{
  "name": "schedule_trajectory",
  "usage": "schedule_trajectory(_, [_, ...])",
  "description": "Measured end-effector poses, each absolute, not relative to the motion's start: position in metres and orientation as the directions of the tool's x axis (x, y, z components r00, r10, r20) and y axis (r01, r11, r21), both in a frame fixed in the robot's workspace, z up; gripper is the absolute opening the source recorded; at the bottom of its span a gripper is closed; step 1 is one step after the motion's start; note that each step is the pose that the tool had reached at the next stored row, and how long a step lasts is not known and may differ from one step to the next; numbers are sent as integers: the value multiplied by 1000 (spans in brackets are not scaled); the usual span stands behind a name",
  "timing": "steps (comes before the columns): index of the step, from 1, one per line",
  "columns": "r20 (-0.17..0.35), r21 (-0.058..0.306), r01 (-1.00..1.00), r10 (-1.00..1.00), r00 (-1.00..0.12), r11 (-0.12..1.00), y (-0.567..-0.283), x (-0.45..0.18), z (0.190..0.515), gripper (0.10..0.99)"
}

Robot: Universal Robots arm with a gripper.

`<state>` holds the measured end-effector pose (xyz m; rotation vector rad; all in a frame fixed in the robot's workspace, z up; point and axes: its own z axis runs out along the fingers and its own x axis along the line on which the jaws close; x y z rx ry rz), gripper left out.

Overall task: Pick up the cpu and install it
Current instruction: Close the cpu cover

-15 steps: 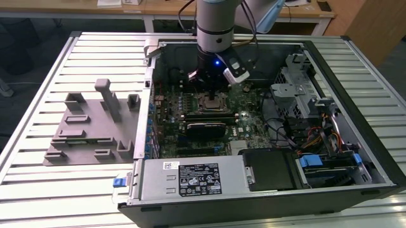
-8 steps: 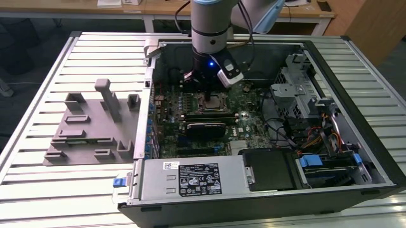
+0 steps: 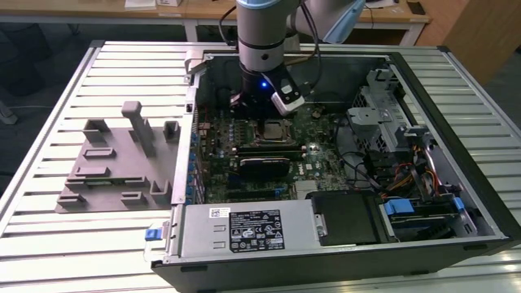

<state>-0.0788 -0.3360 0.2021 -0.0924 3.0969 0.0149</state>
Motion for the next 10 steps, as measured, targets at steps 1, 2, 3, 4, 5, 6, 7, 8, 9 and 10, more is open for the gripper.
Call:
schedule_trajectory(1, [-44, 8, -57, -56, -997, 998, -336, -79, 201, 106])
schedule_trajectory(2, [-44, 8, -52, -52, -998, 999, -336, -79, 201, 106])
schedule_trajectory(3, [-43, 8, -47, -47, -998, 999, -336, -79, 200, 106])
schedule_trajectory(4, [-43, 8, -42, -42, -998, 999, -336, -79, 200, 106])
schedule_trajectory(5, [-43, 8, -38, -38, -998, 999, -336, -79, 199, 106])
schedule_trajectory(6, [-43, 8, -35, -35, -998, 999, -336, -79, 199, 106])
schedule_trajectory(7, [-43, 8, -33, -32, -999, 999, -336, -79, 199, 106])
schedule_trajectory(8, [-43, 8, -31, -31, -999, 999, -336, -79, 199, 106])
schedule_trajectory(9, [-43, 8, -30, -29, -999, 1000, -336, -79, 199, 106])
schedule_trajectory(10, [-43, 8, -29, -28, -999, 1000, -336, -79, 199, 106])
